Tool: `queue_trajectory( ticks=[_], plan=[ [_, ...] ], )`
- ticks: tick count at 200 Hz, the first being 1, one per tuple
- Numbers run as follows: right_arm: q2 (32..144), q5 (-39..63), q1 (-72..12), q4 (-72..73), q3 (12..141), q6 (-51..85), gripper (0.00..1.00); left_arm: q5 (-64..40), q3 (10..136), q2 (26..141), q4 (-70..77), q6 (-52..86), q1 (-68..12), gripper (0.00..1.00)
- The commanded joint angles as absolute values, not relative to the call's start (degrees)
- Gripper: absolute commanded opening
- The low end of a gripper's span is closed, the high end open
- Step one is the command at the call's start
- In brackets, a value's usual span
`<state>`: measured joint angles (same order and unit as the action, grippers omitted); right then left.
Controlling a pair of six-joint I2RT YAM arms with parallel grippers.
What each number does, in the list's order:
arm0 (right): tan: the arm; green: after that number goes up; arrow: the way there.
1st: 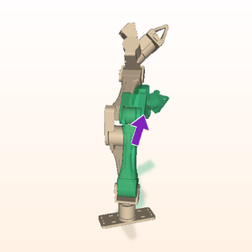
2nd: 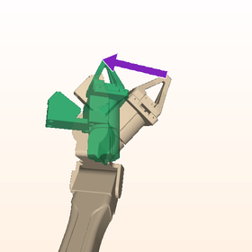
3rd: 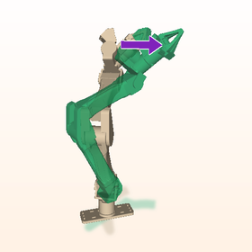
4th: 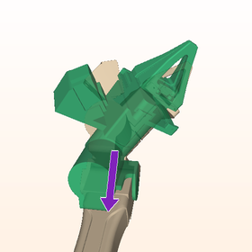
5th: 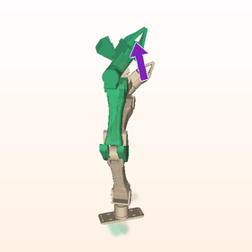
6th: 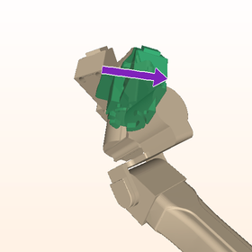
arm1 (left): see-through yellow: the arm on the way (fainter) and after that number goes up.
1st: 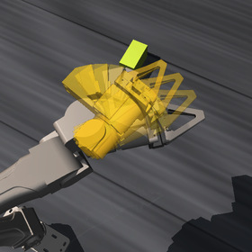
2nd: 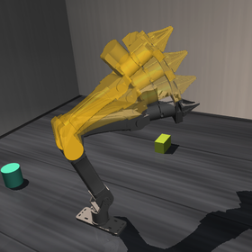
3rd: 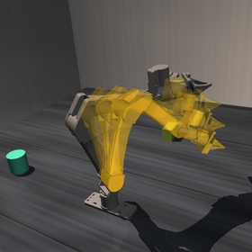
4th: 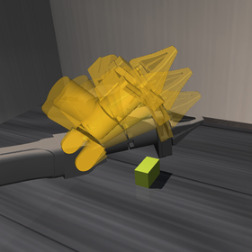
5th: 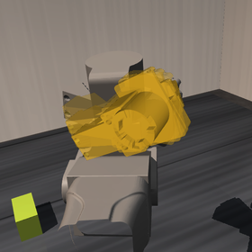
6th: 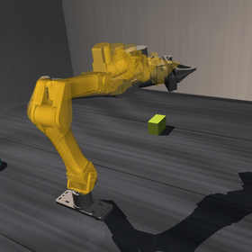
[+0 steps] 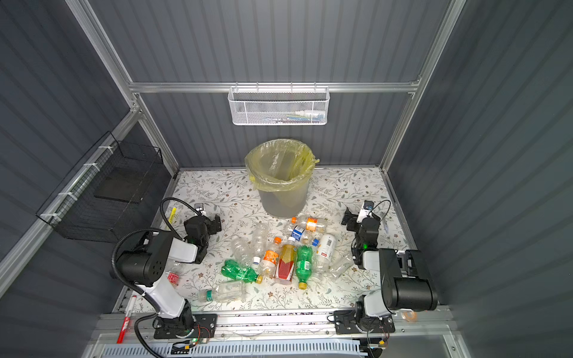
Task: Throw the plastic bottles in the bin
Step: Pick up the plastic bottle from the center of the table.
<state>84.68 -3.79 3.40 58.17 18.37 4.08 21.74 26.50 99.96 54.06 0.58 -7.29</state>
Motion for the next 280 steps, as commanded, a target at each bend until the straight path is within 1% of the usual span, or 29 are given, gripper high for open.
queue_trajectory(
  ticks=[1, 135, 144, 159, 167, 178, 193, 210, 225, 245, 264, 280],
  plan=[
    [83.74, -3.15, 3.54, 57.53, 17.93, 4.47, 0.99, 21.02, 26.1, 98.4, 54.07, -0.04, -6.72, 1.0],
    [83.76, -2.88, 3.69, 57.13, 18.19, 4.65, 0.99, 20.77, 26.37, 98.39, 53.68, -0.09, -6.69, 1.0],
    [83.77, -2.91, 3.78, 57.13, 18.19, 4.6, 0.96, 20.7, 26.37, 98.38, 53.63, -0.09, -6.68, 1.0],
    [83.6, -2.96, 3.78, 57.17, 18.06, 4.59, 0.91, 21.3, 26.15, 98.12, 54.73, -0.29, -6.68, 0.96],
    [83.28, -3.04, 3.78, 56.61, 18.35, 4.62, 0.89, 22.11, 27.21, 96.69, 51.54, -0.36, -6.68, 0.94],
    [81.58, -4.03, 3.78, 52.76, 19.8, 5.15, 0.88, 23.06, 30.83, 93.28, 41.44, 0.41, -6.68, 0.93],
    [76.56, -3.94, 3.78, 35.88, 26.6, 4.96, 0.87, 24.32, 35.96, 89.47, 30.82, 1.02, -6.77, 0.91],
    [73.58, -3.93, 3.78, 24.8, 33.27, 5.64, 0.86, 24.91, 42.49, 86.12, 19.28, 3.7, -6.9, 0.87],
    [72.61, -2.74, 3.41, 10.93, 40.69, 8.63, 0.83, 25.14, 48.43, 84.45, 8.91, 7.18, -7.07, 0.86],
    [72.9, -0.41, -0.27, -3.68, 48.32, 7.75, 0.81, 20.34, 52.96, 81.66, 1.67, 9.23, -7.56, 0.84],
    [73.68, 0.56, -5.76, -14.97, 53.01, 3.91, 0.82, 14.15, 55.77, 79.59, -4.43, 10.07, -7.73, 0.84],
    [75.04, 1.74, -9.19, -24.66, 56.34, 3.23, 0.83, 10.33, 56.94, 78.39, -9.4, 9.85, -7.82, 0.84]
  ],
)
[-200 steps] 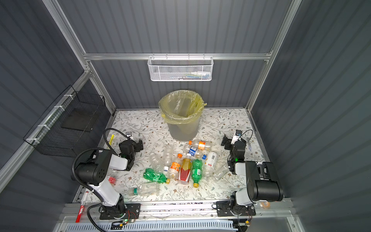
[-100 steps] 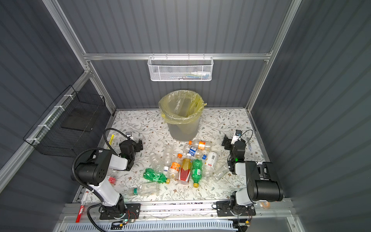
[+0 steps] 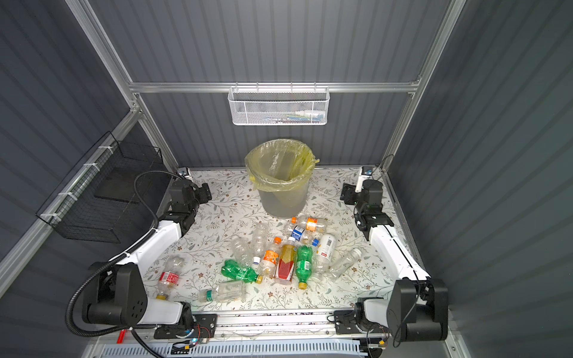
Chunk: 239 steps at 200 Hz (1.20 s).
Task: Throw the plastic bottles in the bin
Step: Pick up the plastic bottle from the center of the table.
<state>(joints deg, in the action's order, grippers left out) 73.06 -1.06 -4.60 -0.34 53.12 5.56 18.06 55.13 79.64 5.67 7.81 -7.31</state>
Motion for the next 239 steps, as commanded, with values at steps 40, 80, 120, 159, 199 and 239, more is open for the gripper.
queue_trajectory(
  ticks=[40, 80, 120, 159, 199, 239],
  plan=[
    [78.19, 6.86, -15.9, -40.25, 60.19, -2.97, 0.82, 1.6, 54.9, 75.29, -15.41, 10.48, -8.0, 0.83],
    [81.31, 9.45, -18.35, -42.45, 60.37, -11.39, 0.83, -2.67, 53.85, 76.29, -16.49, 9.14, -8.09, 0.83],
    [88.34, 6.55, -18.62, -38.34, 64.03, -19.31, 0.84, -7.76, 55.1, 78.6, -17.15, 8.47, -8.09, 0.83],
    [94.36, 6.34, -18.3, -35.08, 67.3, -25.09, 0.85, -11.66, 55.21, 79.59, -17.84, 7.7, -8.07, 0.84],
    [100.04, 7.13, -16.66, -29.6, 68.67, -27.02, 0.84, -12.48, 55.22, 80.99, -17.93, 7.47, -8.09, 0.84],
    [104.69, 9.16, -16.39, -27.27, 69.99, -28.55, 0.82, -12.21, 55.58, 81.52, -18.02, 7.39, -8.09, 0.84]
  ],
)
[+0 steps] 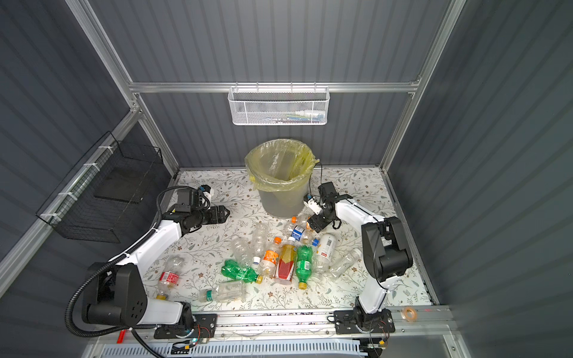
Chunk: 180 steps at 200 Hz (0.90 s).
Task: Throw the plastic bottles in the bin
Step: Pick up the plastic bottle from the center of the table.
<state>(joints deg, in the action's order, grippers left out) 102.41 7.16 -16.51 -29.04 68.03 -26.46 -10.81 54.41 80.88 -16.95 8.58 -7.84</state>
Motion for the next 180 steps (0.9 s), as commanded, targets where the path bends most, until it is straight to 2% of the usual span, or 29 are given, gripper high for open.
queue_trajectory(
  ticks=[1, 33, 73, 96, 106, 127, 180],
  plan=[
    [104.77, 9.19, -16.41, -27.3, 70.11, -28.65, 0.81, -12.21, 55.61, 81.5, -18.06, 7.39, -8.09, 0.84],
    [106.48, 10.78, -15.68, -26.9, 70.31, -28.54, 0.75, -11.88, 55.98, 82.16, -18.37, 7.3, -8.09, 0.84],
    [105.37, 13.79, -14.47, -25.86, 69.26, -27.42, 0.57, -11.8, 56.6, 83.02, -18.33, 7.23, -8.09, 0.84],
    [103.35, 14.17, -13.88, -24.91, 67.35, -26.94, 0.54, -11.69, 56.11, 83.1, -17.93, 7.21, -8.09, 0.84],
    [103.01, 13.98, -13.73, -25.06, 67.02, -26.73, 0.58, -11.68, 56.07, 83.06, -17.91, 7.05, -8.09, 0.84],
    [103.39, 13.83, -13.78, -25.25, 67.33, -27.07, 0.76, -11.52, 56.06, 83.0, -17.98, 6.86, -8.09, 0.84],
    [107.25, 12.22, -13.84, -26.51, 70.94, -29.52, 0.82, -10.83, 55.55, 82.18, -18.32, 6.7, -8.09, 0.84]
  ],
)
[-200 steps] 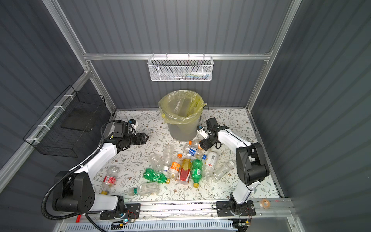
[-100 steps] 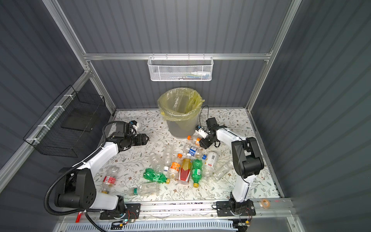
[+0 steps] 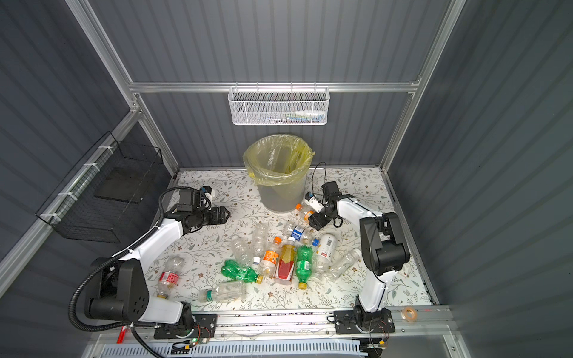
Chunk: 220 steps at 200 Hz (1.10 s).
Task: Throw the plastic bottles in the bin
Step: Pick up the plastic bottle from the center of the table, then throw the plastic bottle into the trash bin.
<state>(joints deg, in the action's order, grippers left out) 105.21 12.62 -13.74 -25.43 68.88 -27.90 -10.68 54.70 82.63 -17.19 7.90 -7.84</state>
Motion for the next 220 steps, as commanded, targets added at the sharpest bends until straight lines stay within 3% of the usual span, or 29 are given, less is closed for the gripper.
queue_trajectory(
  ticks=[1, 42, 87, 118, 142, 188, 220],
  plan=[
    [107.32, 12.13, -13.82, -26.53, 70.98, -29.53, 0.82, -10.82, 55.55, 82.18, -18.35, 6.69, -8.09, 0.84],
    [109.62, 11.14, -13.89, -26.28, 73.13, -28.62, 0.78, -10.94, 55.54, 82.18, -18.3, 6.85, -8.09, 0.84],
    [108.97, 10.52, -13.76, -27.33, 73.76, -25.68, 0.57, -10.71, 55.32, 82.02, -18.45, 6.59, -8.08, 0.84],
    [103.69, 12.26, -11.91, -25.4, 70.9, -18.27, 0.48, -10.66, 54.93, 81.74, -18.03, 6.68, -8.09, 0.84],
    [96.58, 12.43, -8.87, -22.6, 66.67, -8.26, 0.47, -11.14, 54.89, 82.09, -17.68, 6.87, -8.09, 0.84],
    [75.29, 8.33, 0.29, -13.45, 48.64, 19.7, 0.54, -12.18, 54.03, 81.87, -16.19, 8.07, -8.09, 0.84],
    [65.54, 5.9, 2.98, -13.78, 38.88, 28.66, 0.56, -12.95, 54.16, 82.36, -14.78, 10.41, -8.64, 0.83]
  ],
)
